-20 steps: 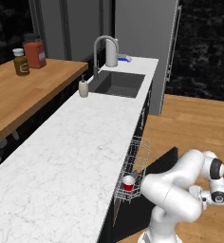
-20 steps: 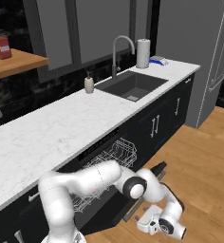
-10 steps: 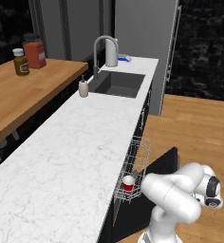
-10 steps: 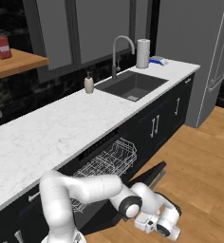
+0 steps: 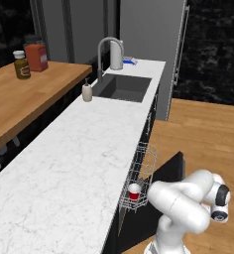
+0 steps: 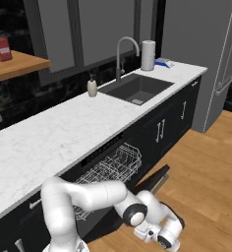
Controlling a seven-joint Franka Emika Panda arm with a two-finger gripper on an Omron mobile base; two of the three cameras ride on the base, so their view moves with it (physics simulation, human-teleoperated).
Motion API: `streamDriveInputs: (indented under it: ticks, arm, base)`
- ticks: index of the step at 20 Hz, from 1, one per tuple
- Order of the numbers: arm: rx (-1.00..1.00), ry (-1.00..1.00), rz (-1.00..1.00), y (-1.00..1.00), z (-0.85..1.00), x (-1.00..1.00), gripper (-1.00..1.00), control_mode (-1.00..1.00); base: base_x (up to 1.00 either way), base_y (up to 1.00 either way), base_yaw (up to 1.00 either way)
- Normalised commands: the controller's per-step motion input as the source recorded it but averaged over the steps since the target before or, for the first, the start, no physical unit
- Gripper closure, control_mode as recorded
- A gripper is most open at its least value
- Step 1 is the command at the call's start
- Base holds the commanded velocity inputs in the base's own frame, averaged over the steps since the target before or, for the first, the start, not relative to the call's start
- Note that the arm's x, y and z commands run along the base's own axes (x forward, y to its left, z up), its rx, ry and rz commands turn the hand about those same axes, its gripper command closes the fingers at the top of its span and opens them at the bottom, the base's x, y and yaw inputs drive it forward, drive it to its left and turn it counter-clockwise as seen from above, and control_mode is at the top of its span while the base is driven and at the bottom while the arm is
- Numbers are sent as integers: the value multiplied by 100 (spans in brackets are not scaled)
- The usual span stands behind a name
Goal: Pick up the cup and bowl from the counter, place them in the dishwasher, and close the dishwasher door.
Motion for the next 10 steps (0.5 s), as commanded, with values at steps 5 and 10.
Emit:
streamDriveInputs:
  ticks: [5,10]
  arm:
    - [11,-17,-2,100,44,30,-100,-100]
    - [8,-20,-1,100,44,51,-100,-100]
  base:
    - [0,0,0]
    - [0,0,0]
